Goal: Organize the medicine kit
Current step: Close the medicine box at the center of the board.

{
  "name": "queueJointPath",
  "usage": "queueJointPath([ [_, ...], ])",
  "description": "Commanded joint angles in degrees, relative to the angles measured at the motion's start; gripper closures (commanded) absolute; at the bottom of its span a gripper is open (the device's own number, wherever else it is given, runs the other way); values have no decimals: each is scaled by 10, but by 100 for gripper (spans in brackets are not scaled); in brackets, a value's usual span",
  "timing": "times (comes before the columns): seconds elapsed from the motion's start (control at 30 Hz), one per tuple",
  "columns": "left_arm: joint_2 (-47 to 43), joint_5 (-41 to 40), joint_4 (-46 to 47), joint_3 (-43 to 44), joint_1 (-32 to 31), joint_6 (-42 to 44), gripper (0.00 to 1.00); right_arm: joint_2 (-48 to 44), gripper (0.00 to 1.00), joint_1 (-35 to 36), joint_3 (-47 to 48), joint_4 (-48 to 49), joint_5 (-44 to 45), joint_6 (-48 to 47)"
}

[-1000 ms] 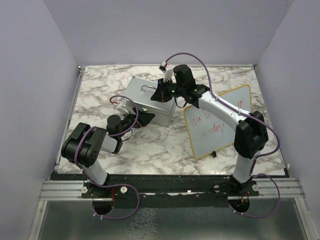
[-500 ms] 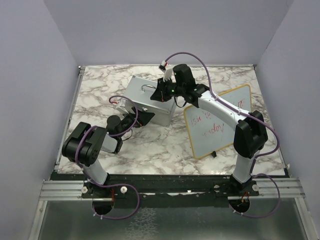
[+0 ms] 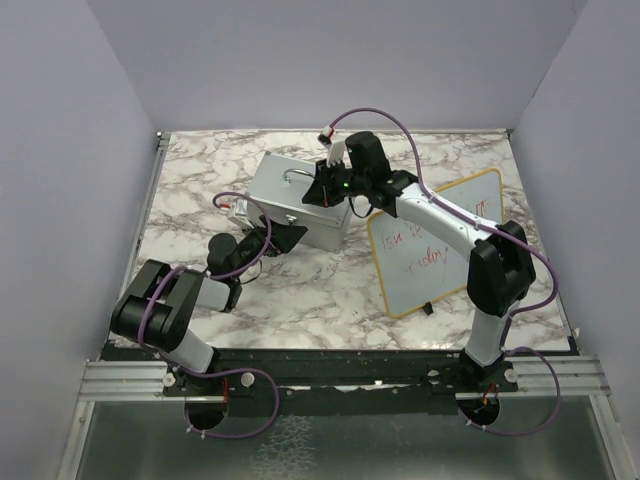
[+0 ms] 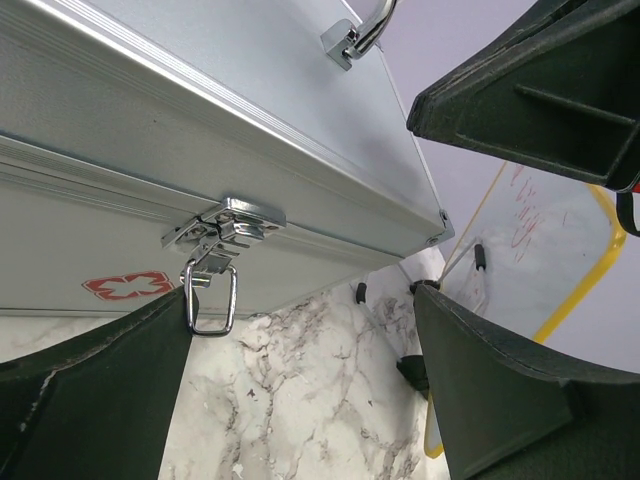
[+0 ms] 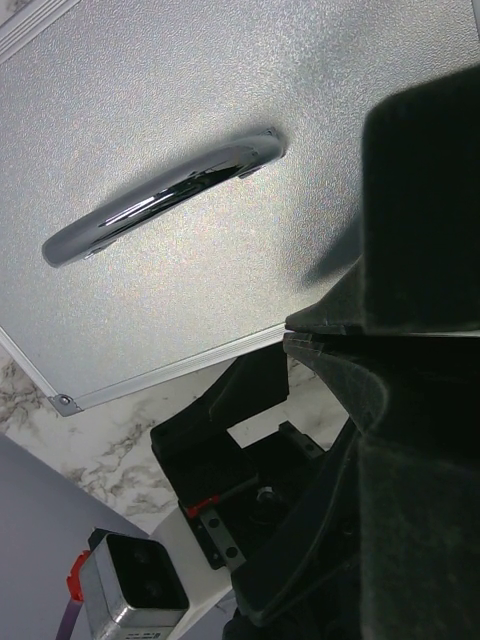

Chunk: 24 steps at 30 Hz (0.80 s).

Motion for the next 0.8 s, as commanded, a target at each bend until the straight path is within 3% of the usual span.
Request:
queueJointPath([
  [0.0, -28, -9, 27, 3, -2, 8, 11, 9, 96, 3, -6, 3, 13, -5],
  [0.77, -65, -17, -21, -16, -4, 9, 12, -9, 96, 3, -19, 5, 19, -4],
])
